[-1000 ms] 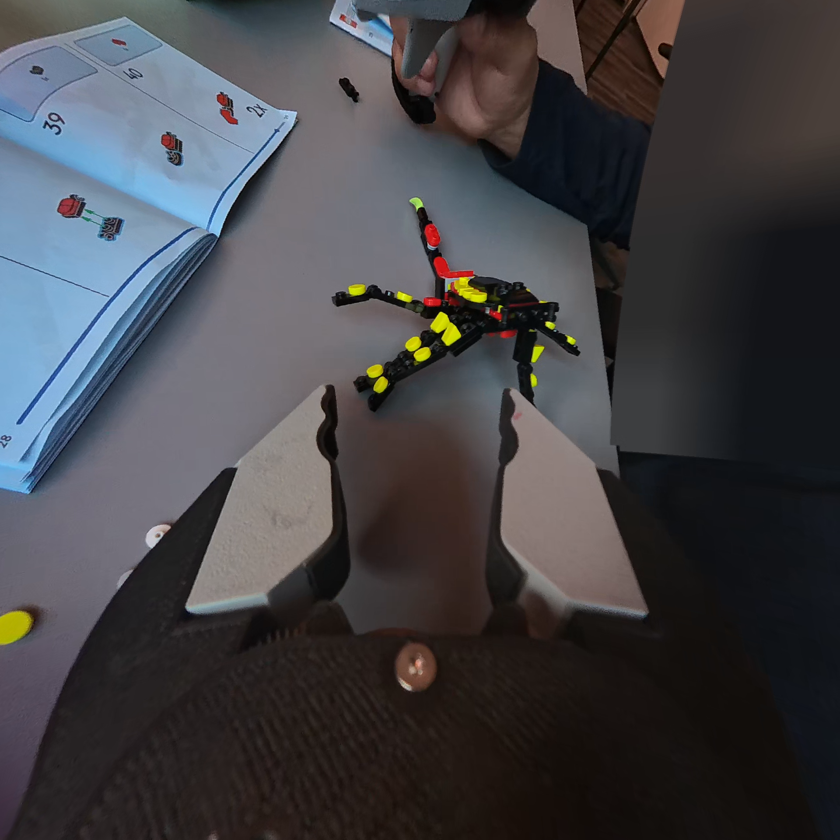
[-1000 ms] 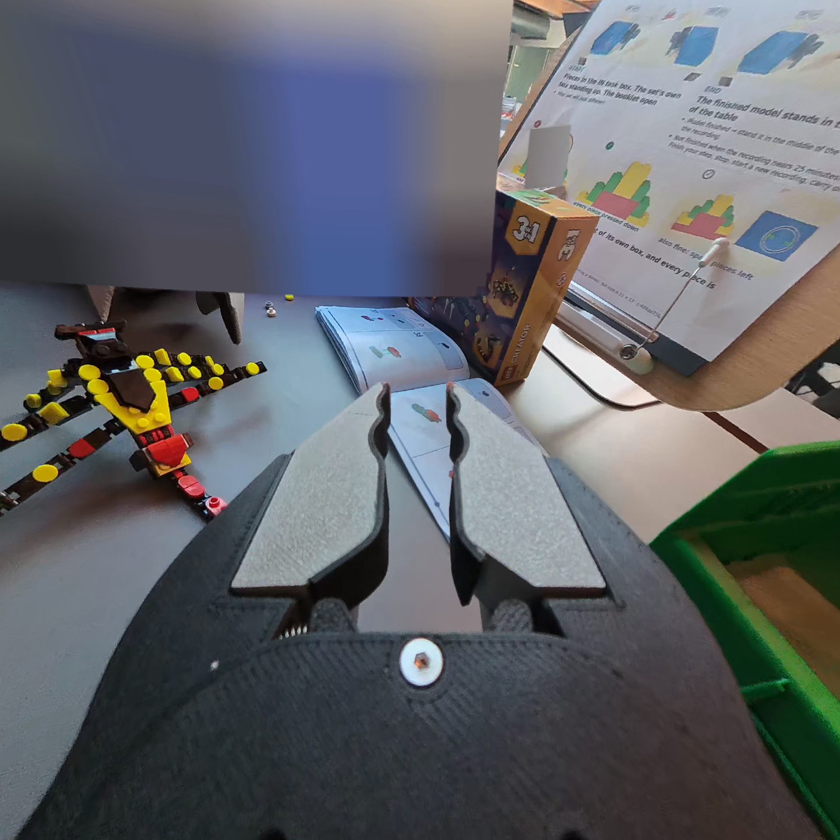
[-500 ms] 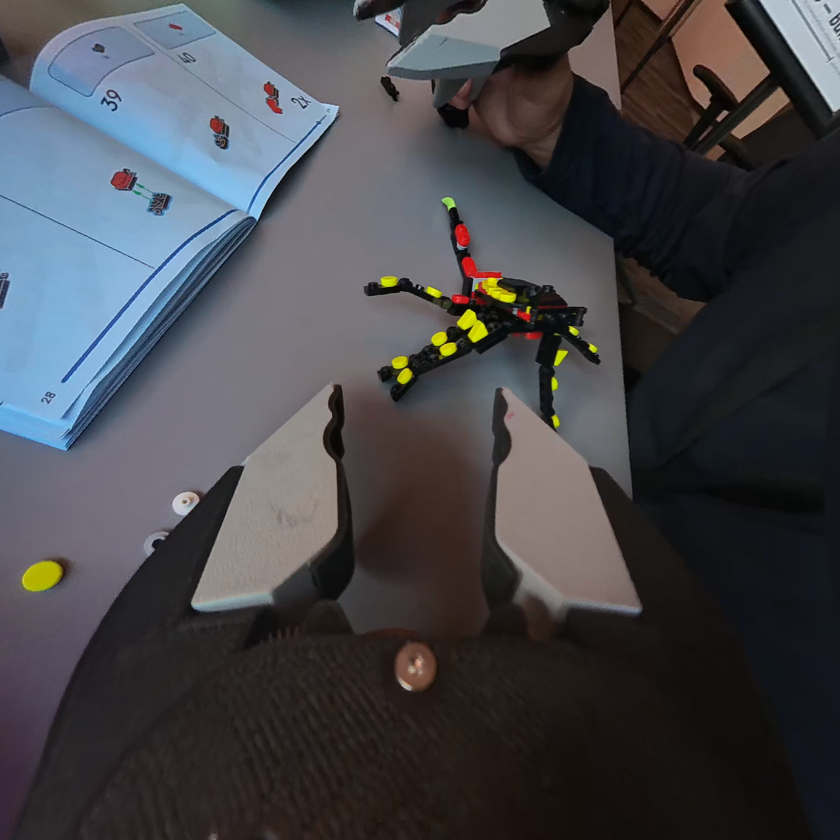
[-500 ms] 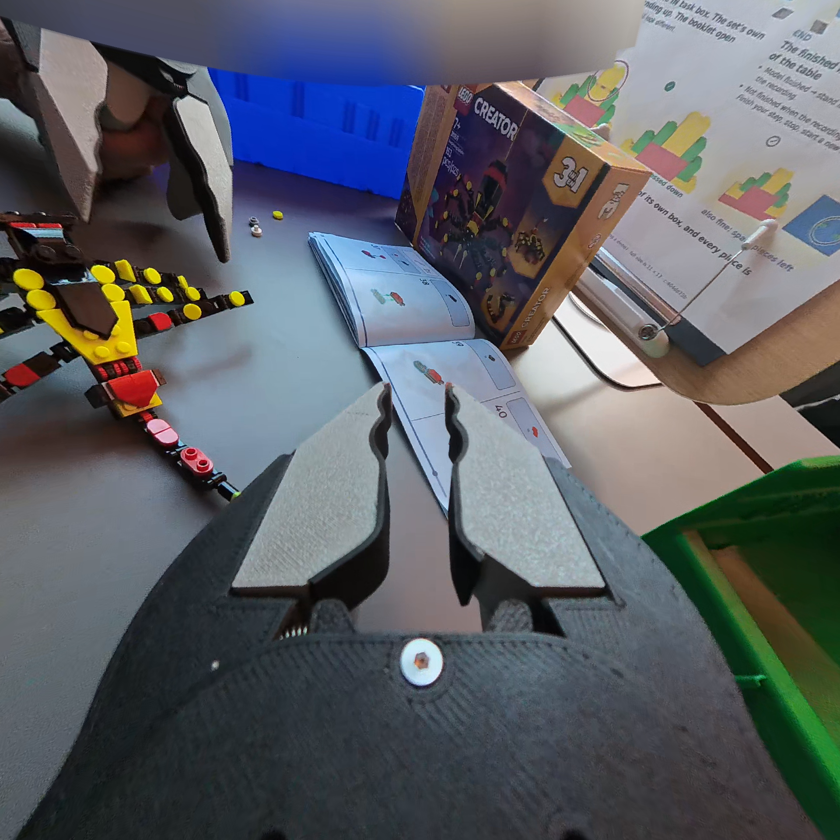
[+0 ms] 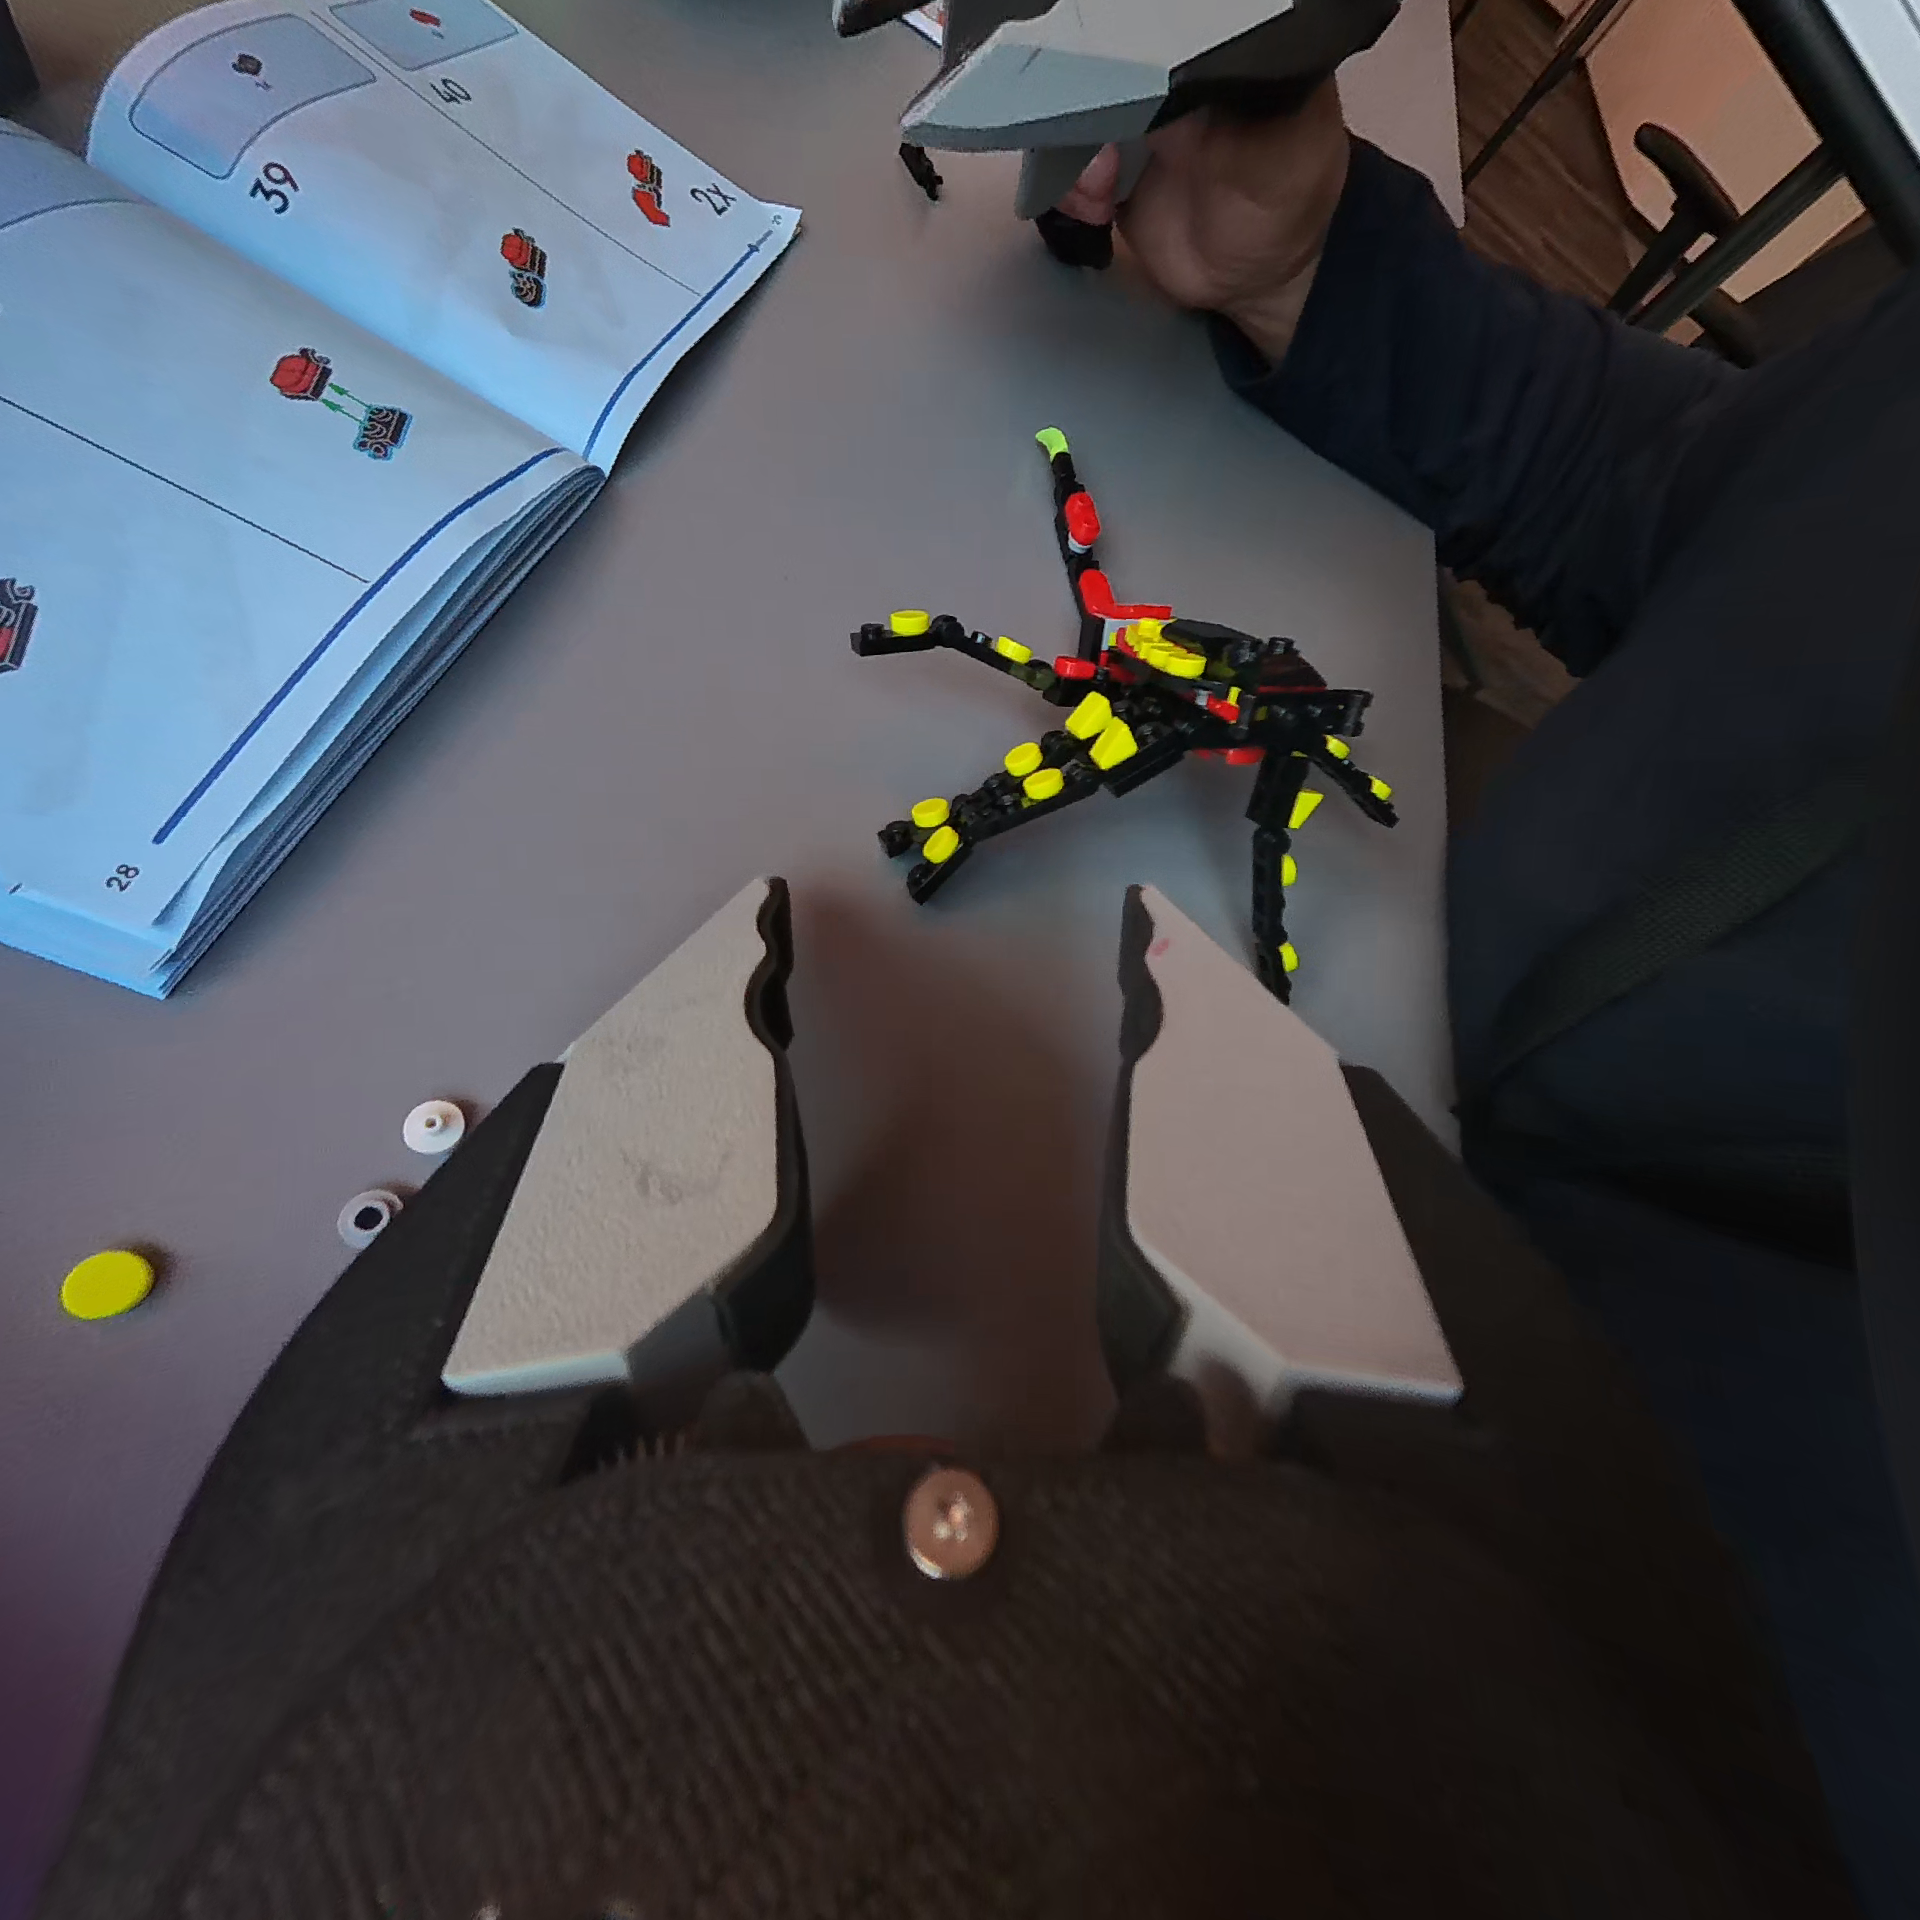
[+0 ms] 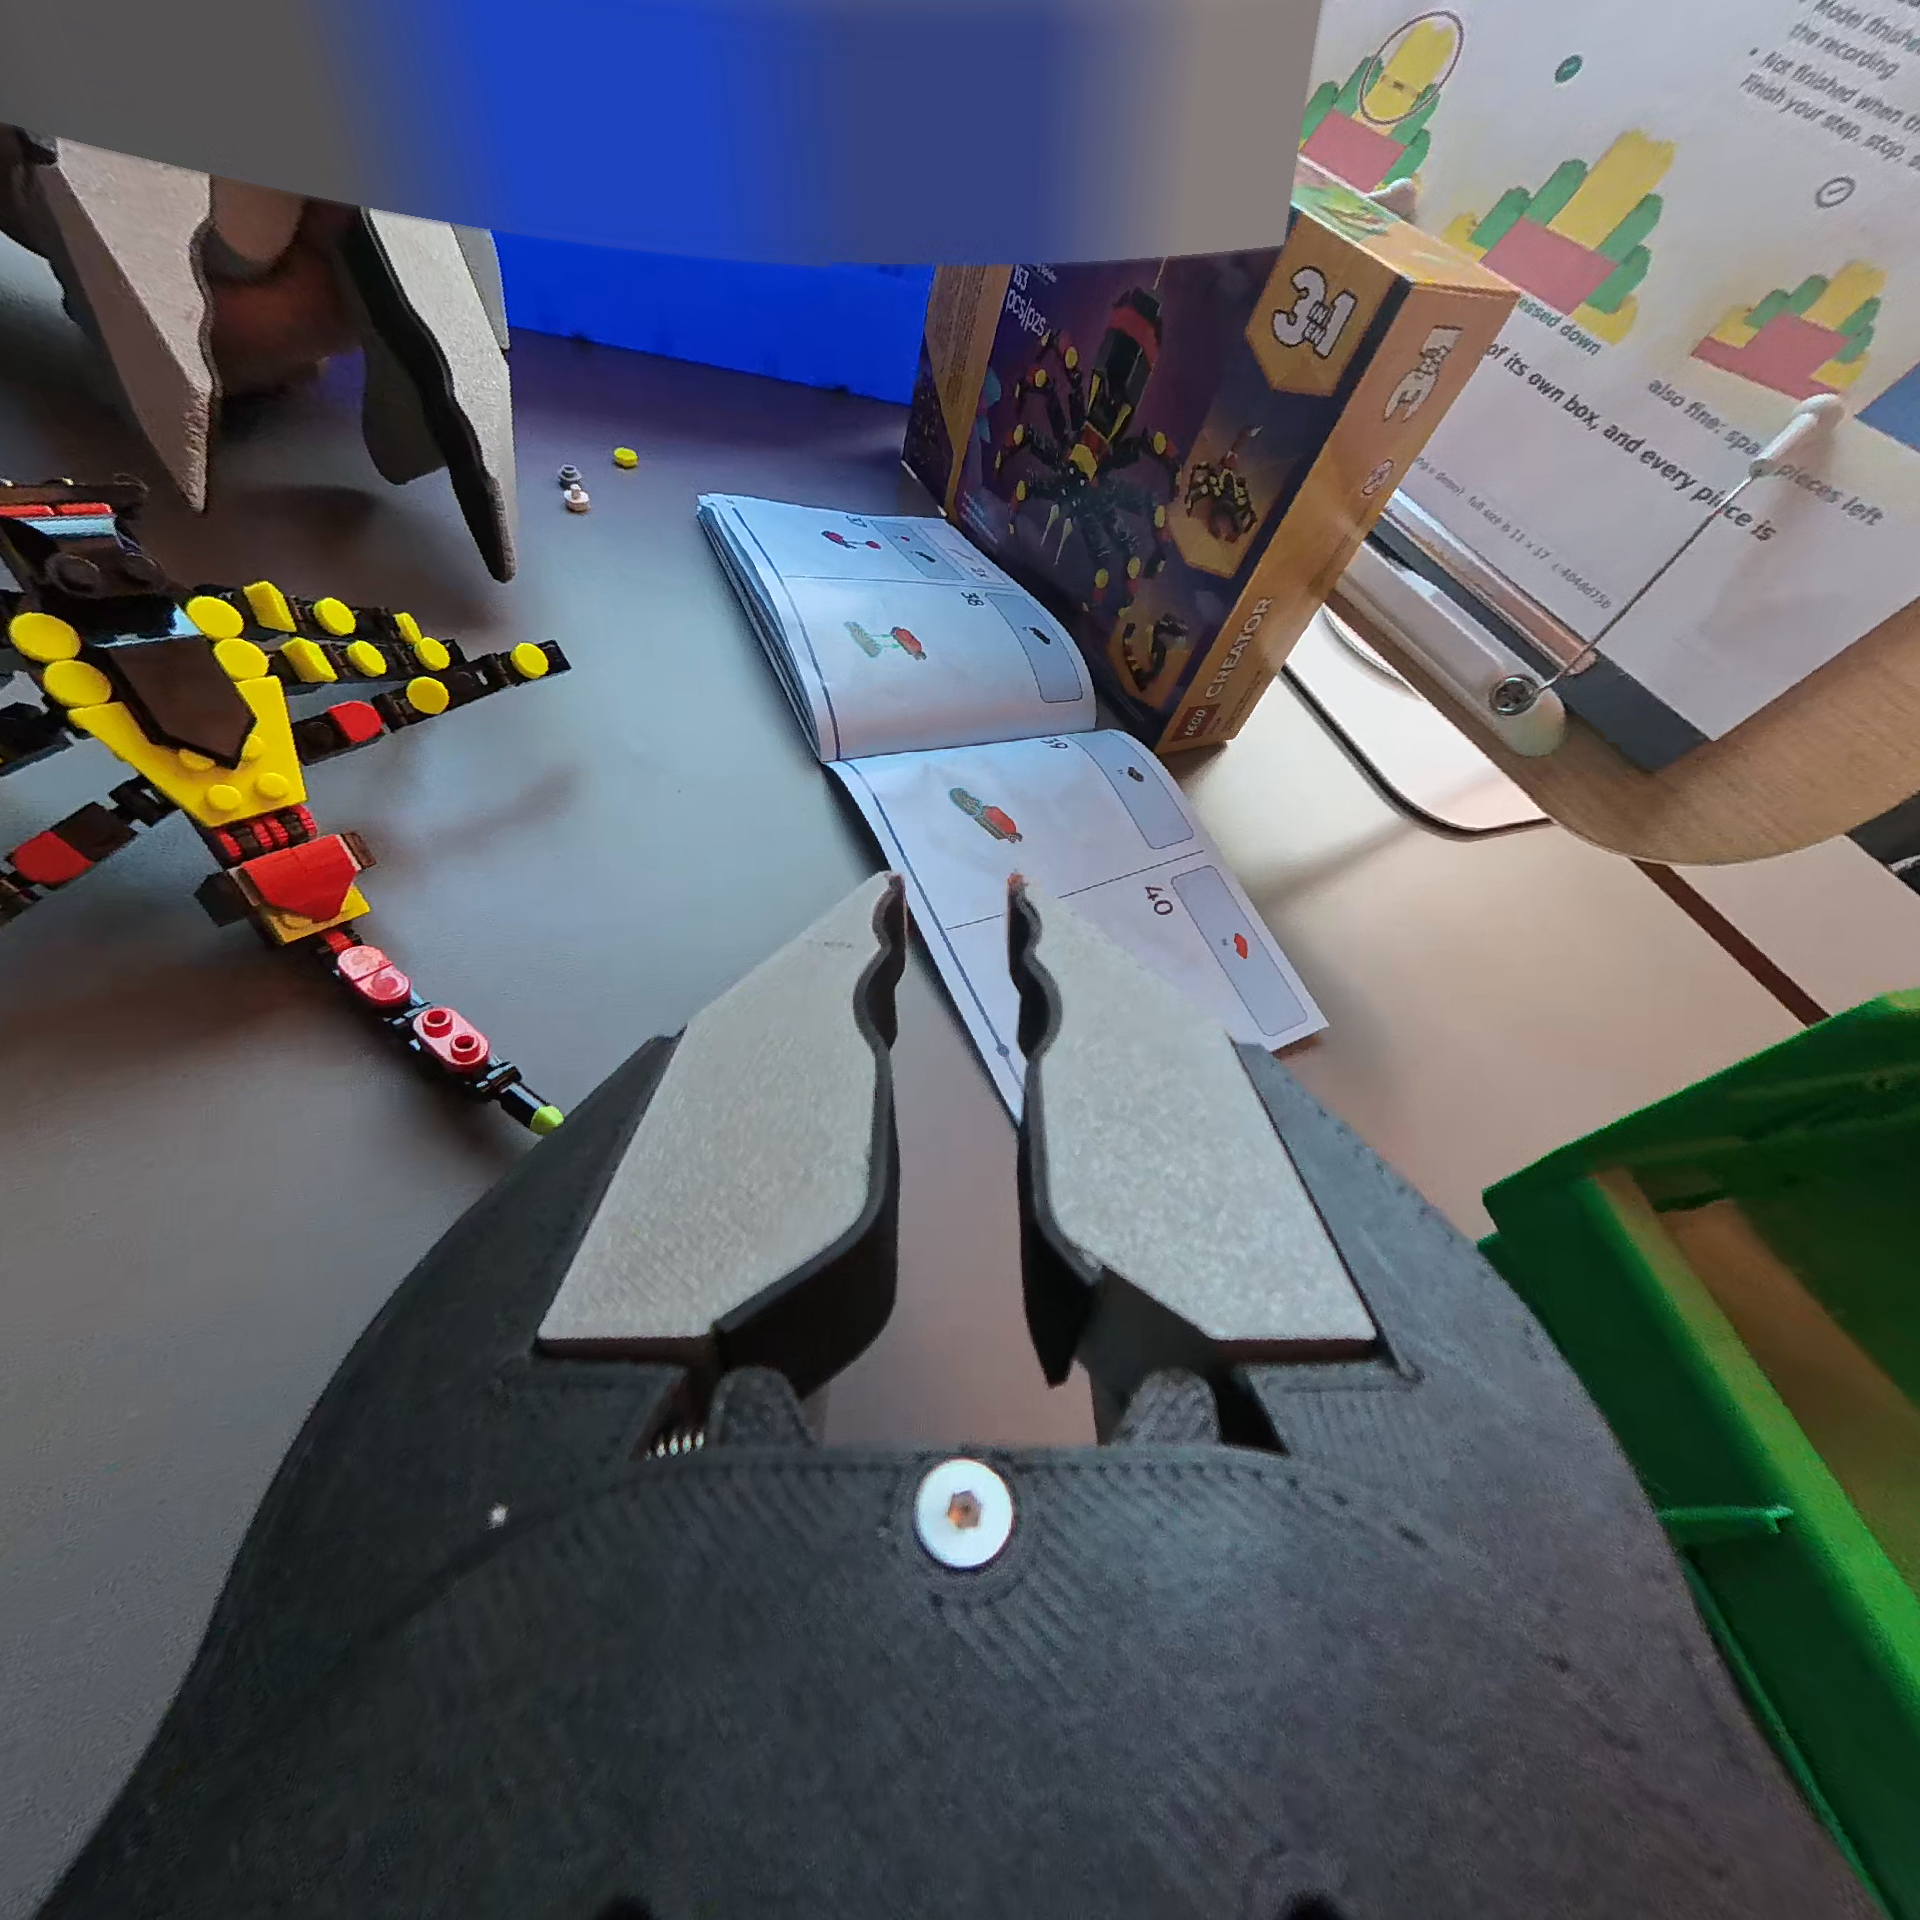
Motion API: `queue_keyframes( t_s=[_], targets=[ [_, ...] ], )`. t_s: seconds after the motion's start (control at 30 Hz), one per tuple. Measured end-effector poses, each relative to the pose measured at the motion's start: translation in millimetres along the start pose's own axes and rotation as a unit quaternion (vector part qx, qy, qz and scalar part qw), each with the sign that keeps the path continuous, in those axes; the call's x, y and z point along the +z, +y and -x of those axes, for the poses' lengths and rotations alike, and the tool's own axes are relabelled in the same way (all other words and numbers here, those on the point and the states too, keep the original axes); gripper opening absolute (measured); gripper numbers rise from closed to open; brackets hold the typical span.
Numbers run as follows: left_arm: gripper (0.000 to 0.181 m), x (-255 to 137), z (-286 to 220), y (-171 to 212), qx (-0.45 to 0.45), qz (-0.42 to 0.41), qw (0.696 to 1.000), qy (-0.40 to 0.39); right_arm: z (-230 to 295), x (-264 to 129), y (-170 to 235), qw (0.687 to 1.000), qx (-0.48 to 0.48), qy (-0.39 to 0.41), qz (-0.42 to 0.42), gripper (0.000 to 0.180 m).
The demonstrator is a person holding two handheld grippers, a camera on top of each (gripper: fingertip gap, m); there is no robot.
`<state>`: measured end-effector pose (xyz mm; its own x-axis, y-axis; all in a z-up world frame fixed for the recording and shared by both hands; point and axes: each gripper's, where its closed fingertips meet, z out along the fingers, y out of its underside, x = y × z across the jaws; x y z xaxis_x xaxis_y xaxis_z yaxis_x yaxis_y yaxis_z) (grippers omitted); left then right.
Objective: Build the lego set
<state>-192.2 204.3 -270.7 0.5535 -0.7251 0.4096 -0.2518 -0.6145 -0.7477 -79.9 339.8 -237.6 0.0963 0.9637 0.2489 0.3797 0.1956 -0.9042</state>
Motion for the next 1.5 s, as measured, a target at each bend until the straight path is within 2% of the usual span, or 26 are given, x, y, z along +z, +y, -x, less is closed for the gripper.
queue_keyframes(
  t_s=[0.83, 1.03, 1.33, 1.5],
  targets=[
    [0.061, 3, -2, 2, 0.015, 0.011, 1.000, -0.006, 3, -1, 1, 1.000, 0.012, -0.012, 0.002, 0.015],
    [0.061, 4, -3, 4, 0.021, 0.016, 1.000, -0.007, 13, -2, -7, 0.997, 0.042, -0.060, -0.023, 0.015],
    [0.062, 6, -4, 7, 0.047, 0.026, 0.998, -0.030, 12, -1, -7, 0.997, 0.045, -0.060, -0.020, 0.016],
    [0.062, 10, -6, 13, 0.096, 0.047, 0.992, -0.061, 9, -2, -7, 0.997, 0.053, -0.058, -0.023, 0.018]
  ],
)
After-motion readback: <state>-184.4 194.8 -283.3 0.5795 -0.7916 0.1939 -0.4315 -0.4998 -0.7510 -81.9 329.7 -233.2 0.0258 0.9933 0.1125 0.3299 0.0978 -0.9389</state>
